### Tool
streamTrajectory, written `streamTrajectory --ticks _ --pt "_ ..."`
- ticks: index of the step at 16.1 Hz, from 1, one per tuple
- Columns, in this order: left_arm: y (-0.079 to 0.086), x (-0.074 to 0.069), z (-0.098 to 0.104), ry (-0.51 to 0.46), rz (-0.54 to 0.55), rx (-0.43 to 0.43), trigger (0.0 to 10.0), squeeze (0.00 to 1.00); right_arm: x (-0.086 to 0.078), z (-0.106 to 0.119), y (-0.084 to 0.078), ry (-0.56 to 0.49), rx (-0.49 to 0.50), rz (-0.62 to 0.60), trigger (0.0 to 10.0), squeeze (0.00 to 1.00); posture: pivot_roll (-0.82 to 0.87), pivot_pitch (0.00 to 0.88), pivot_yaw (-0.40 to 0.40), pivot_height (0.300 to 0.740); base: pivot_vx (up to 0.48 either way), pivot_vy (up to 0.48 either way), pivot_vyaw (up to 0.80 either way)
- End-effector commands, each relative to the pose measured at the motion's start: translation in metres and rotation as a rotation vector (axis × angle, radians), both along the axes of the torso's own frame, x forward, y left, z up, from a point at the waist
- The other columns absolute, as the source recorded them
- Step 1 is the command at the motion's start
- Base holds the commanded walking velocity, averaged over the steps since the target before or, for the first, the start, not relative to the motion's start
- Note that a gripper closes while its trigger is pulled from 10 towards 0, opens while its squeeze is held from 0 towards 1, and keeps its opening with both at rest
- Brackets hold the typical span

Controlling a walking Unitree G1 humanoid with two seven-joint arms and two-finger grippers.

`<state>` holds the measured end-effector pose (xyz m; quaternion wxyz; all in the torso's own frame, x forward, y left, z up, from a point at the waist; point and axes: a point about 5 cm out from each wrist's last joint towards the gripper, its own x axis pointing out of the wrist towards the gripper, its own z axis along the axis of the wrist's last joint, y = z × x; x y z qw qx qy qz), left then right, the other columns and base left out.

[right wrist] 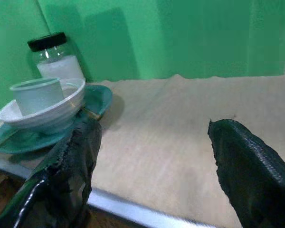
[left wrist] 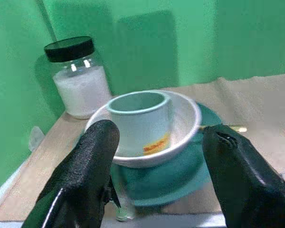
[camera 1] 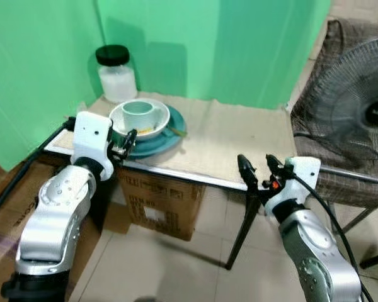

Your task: Setting the table

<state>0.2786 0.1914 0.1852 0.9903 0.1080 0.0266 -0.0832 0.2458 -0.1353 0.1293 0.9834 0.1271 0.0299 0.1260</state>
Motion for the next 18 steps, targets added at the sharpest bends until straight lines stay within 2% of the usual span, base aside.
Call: streamTrajectory --ticks 1,2,3,4,5,7,10,11,13,17,18 --pt "-0.005 -0.001 0.003 -0.009 -0.025 -0.006 10.0 0.71 -0.001 0.001 -0.004 -0.005 -0.019 0.000 10.0 0.00 0.07 0.000 -0.010 0.740 0.326 0.000 0.00" --pt "-0.005 -0.001 0.003 -0.009 -0.025 -0.006 10.0 0.72 -0.001 0.001 -0.004 -0.007 -0.031 0.004 10.0 0.00 0.07 0.000 -0.010 0.740 0.330 0.000 0.00" --pt "-0.005 -0.002 0.003 -0.003 -0.031 -0.015 10.0 0.77 0.000 0.000 -0.003 -0.001 -0.047 0.010 10.0 0.00 0.07 0.000 -0.014 0.740 0.368 0.000 0.00" --pt "-0.005 -0.003 0.003 0.001 -0.034 -0.023 10.0 0.77 0.000 -0.001 -0.003 0.003 -0.052 0.009 10.0 0.00 0.07 0.000 -0.014 0.740 0.368 0.000 0.00" --pt "-0.006 -0.003 0.003 0.005 -0.040 -0.033 10.0 1.00 0.001 -0.001 -0.004 0.006 -0.055 0.003 10.0 0.00 0.07 0.000 -0.014 0.740 0.424 0.000 0.61" --pt "-0.005 -0.003 0.004 -0.001 -0.029 -0.017 10.0 1.00 0.001 0.000 -0.005 -0.004 -0.056 -0.001 10.0 0.00 0.07 0.000 -0.014 0.740 0.388 0.000 0.34" --pt "-0.004 -0.003 0.004 -0.001 -0.027 0.016 10.0 1.00 0.000 0.000 -0.005 0.007 -0.007 0.003 10.0 0.00 0.07 0.000 -0.014 0.740 0.287 0.000 0.00" --pt "-0.004 -0.003 0.005 -0.001 -0.028 0.015 10.0 0.71 0.000 0.000 -0.005 0.007 -0.003 0.008 10.0 0.00 0.07 0.000 -0.017 0.740 0.000 0.000 0.00" --pt "0.000 -0.002 0.006 0.018 -0.063 0.042 10.0 0.00 -0.001 0.001 -0.005 0.000 -0.014 0.049 10.0 0.00 0.07 0.000 -0.015 0.740 0.000 0.000 0.00" --pt "0.008 0.006 0.009 0.041 -0.110 0.067 10.0 0.00 -0.002 0.004 -0.010 -0.011 -0.035 0.089 10.0 0.00 0.06 0.000 -0.009 0.740 0.000 0.000 0.00" --pt "0.004 0.010 0.011 0.046 -0.210 0.075 10.0 0.00 -0.001 0.007 -0.014 -0.024 -0.065 0.115 10.0 0.00 0.06 0.000 -0.009 0.740 0.000 0.000 0.00"
